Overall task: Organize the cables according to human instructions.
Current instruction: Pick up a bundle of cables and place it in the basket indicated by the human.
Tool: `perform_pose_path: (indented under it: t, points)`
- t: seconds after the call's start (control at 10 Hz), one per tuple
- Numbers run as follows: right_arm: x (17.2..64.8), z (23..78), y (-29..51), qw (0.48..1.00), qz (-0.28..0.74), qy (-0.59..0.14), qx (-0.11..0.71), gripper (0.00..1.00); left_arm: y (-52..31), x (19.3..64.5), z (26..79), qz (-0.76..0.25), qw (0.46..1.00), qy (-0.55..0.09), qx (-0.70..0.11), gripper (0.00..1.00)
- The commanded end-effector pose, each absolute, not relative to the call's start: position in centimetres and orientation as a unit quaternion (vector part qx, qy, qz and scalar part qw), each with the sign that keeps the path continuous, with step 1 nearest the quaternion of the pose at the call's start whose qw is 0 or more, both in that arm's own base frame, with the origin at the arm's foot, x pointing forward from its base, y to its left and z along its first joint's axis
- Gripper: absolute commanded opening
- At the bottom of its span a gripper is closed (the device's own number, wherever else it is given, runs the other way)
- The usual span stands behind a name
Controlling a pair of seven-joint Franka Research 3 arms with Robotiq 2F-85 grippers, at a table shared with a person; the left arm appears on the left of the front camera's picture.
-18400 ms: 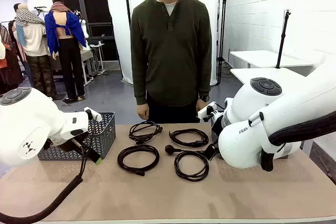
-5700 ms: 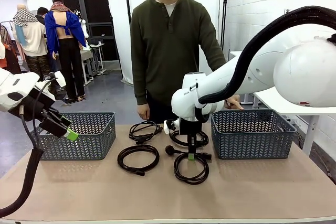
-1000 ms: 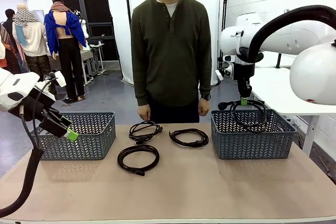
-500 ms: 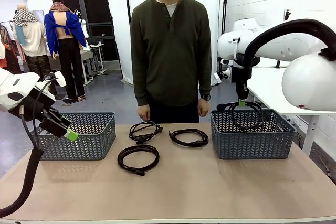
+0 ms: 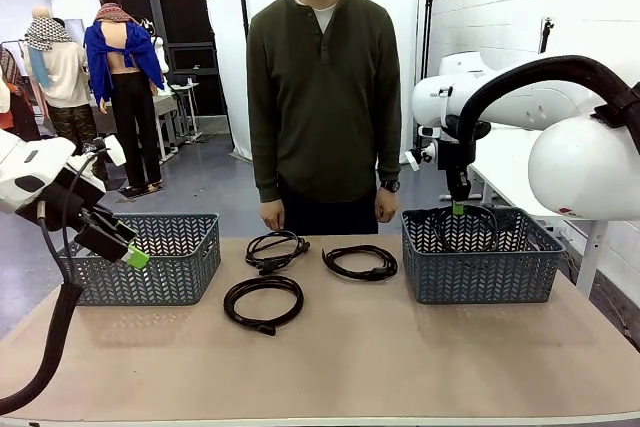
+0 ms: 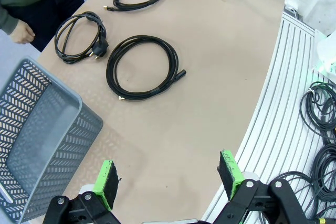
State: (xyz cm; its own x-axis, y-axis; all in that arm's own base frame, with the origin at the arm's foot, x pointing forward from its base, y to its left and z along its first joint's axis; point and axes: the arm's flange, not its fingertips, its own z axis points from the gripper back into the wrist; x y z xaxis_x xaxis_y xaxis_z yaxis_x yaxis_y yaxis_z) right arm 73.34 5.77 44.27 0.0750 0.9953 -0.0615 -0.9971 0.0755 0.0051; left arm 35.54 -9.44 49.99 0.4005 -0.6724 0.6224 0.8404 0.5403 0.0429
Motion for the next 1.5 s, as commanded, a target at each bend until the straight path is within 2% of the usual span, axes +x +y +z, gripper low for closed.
perform_pose_path:
  t: [0.0, 0.4, 0.5, 1.1, 1.3, 1.4]
  points:
    - [74.5, 44.8, 6.0, 0.733, 0.679, 0.037, -0.020, 0.17, -9.2, 35.7, 49.9, -0.462, 0.821, -0.301, -0.149, 1.00]
    - [74.4, 44.4, 5.8, 0.736, 0.676, 0.038, -0.003, 0.97, -9.2, 35.7, 49.9, -0.462, 0.821, -0.301, -0.149, 1.00]
    - [74.4, 44.7, 5.7, 0.738, 0.674, 0.032, 0.001, 1.00, -9.2, 35.7, 49.9, -0.462, 0.821, -0.301, -0.149, 1.00]
    - [73.6, 45.6, 6.0, 0.742, 0.670, 0.033, 0.014, 1.00, -9.2, 35.7, 49.9, -0.462, 0.821, -0.301, -0.149, 1.00]
    - [73.5, 46.1, 5.8, 0.763, 0.646, 0.026, 0.009, 1.00, -9.2, 35.7, 49.9, -0.462, 0.821, -0.301, -0.149, 1.00]
    - [73.2, 45.0, 5.7, 0.739, 0.673, 0.033, -0.002, 1.00, -9.2, 35.7, 49.9, -0.462, 0.821, -0.301, -0.149, 1.00]
